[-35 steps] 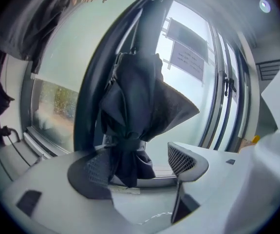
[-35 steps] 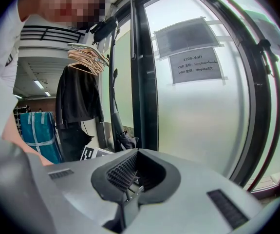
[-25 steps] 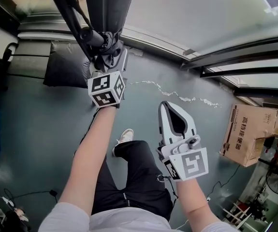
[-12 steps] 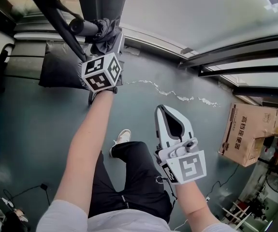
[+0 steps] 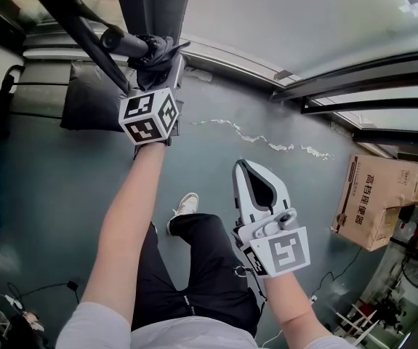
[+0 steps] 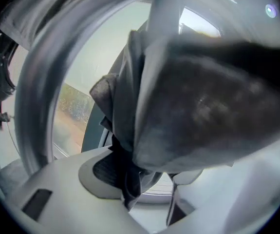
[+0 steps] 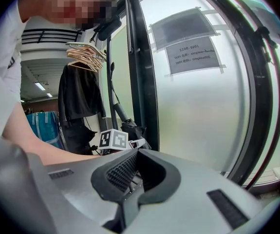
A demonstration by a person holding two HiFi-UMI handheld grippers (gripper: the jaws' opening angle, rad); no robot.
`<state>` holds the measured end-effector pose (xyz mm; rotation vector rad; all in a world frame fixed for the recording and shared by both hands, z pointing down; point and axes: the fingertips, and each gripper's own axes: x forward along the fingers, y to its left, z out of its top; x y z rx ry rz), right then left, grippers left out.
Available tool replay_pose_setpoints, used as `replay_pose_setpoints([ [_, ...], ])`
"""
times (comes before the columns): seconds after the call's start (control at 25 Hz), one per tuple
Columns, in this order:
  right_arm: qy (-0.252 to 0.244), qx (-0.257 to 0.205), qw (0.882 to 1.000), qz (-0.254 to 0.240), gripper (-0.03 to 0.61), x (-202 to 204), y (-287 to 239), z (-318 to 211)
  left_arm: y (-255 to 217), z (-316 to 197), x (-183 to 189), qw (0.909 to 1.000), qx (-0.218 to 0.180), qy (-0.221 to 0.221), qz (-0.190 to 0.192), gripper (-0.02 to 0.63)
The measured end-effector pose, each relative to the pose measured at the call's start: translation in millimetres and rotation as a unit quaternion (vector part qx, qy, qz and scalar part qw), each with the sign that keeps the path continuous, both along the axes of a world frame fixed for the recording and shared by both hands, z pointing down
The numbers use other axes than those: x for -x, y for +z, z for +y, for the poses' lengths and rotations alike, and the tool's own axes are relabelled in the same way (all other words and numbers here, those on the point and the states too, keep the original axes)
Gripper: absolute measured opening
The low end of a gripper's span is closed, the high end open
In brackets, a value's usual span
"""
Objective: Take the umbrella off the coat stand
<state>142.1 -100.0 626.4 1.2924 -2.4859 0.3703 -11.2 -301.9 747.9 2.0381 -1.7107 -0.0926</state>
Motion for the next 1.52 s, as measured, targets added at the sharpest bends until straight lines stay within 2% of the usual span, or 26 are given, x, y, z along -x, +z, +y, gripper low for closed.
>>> replay_pose_setpoints([
  [0.2,0.001,0.003,1.000,-0.004,0.017,1.3,-8.6,-0.5,3.1,22.6,-4.3,0.9991,0.026,0.032,-0.010,0.247],
  [0.32,0.005,0.004,1.000,-0.007,0.017,3.4,-14.1,-1.3,4.0,31.6,-0.1,0.9979,0.039,0.041,-0.031,0.241],
  [0.52,0.001,0.015,1.000,-0.010,0.017,11.2,-14.3,6.6,-4.7,47.2,-2.4,0.9935,0.034,0.069,-0.085,0.236],
  [0.64,-0.004,0.024,1.000,-0.009,0.017,17.6,-15.0,13.6,-15.6,55.6,-6.7,0.9912,0.025,0.085,-0.098,0.236],
  [0.88,-0.009,0.024,1.000,-0.011,0.017,28.8,-39.6,19.1,-30.0,77.0,-5.8,0.9890,0.044,0.113,-0.085,0.236],
  [1.08,-0.007,0.020,1.000,-0.012,0.017,31.9,-62.1,21.7,-47.1,87.8,-0.3,0.9894,0.053,0.113,-0.075,0.236],
  [1.52,-0.012,0.021,1.000,-0.020,0.017,46.5,-99.2,33.9,-91.1,105.2,12.9,0.9876,0.062,0.121,-0.080,0.235],
])
